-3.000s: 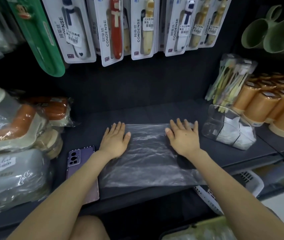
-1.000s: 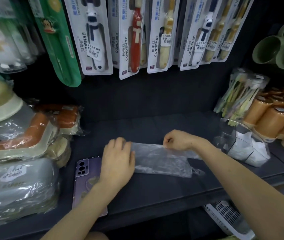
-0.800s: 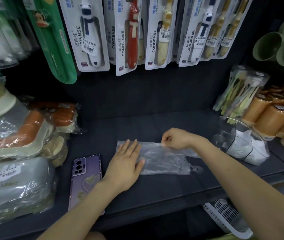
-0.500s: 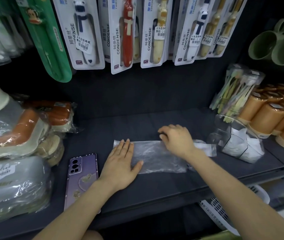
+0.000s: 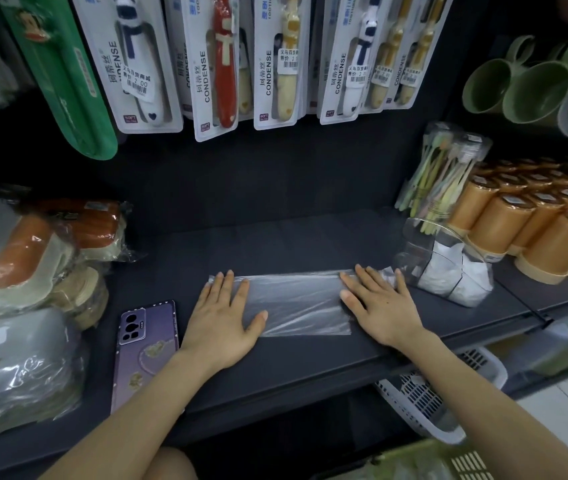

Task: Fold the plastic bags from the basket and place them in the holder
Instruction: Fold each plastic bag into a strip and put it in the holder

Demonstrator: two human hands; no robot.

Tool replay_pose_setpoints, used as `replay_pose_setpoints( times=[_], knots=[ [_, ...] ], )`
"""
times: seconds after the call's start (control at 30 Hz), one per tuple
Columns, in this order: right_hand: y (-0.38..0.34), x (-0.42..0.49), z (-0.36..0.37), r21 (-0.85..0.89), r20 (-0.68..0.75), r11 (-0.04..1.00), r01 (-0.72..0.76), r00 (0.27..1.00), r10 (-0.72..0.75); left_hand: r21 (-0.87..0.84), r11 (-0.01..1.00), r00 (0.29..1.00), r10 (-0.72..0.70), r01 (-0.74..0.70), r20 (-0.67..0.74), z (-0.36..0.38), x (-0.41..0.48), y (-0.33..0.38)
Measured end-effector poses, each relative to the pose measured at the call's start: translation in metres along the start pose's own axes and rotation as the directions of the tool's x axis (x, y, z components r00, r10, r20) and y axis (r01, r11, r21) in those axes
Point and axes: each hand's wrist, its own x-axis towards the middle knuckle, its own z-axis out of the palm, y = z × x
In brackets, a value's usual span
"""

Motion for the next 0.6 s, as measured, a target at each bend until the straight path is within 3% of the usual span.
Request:
replay_pose_setpoints(
  times=[0.13,0.2,0.27,0.33,0.4,0.5,0.6],
  knots=[
    [-0.003,-0.003,-0.003,0.065,-0.008,0.997,-0.043,0.999,0.044,-0.010,1.000,1.000,0.000,0.000,0.013,-0.002,0.000,0.000],
    [-0.006,-0.011,-0.006,0.041,-0.177,0.999,-0.023,0.984,0.030,-0.003,1.000,1.000,-0.001,0.002,0.029,-0.003,-0.001,0.000],
    [-0.012,-0.022,-0.005,-0.001,-0.455,0.987,0.158,0.879,-0.141,0.001,1.000,0.999,0.003,-0.003,0.040,-0.003,0.000,-0.001],
    [-0.020,-0.028,0.000,-0.039,-0.578,0.912,0.409,0.735,-0.355,-0.015,1.000,0.999,0.010,-0.009,0.047,-0.003,0.000,-0.003],
    [-0.027,-0.029,0.005,-0.060,-0.564,0.839,0.541,0.675,-0.476,-0.082,0.997,0.999,0.006,-0.003,0.042,-0.005,0.000,-0.004],
    [-0.029,-0.025,0.010,-0.050,-0.535,0.823,0.566,0.681,-0.500,-0.267,0.964,0.999,0.003,-0.015,-0.043,-0.013,-0.004,-0.004],
    [-0.033,-0.037,0.006,0.008,-0.547,0.834,0.552,0.701,-0.458,-0.271,0.941,0.957,0.135,-0.205,-0.255,-0.021,-0.017,-0.006]
  ],
)
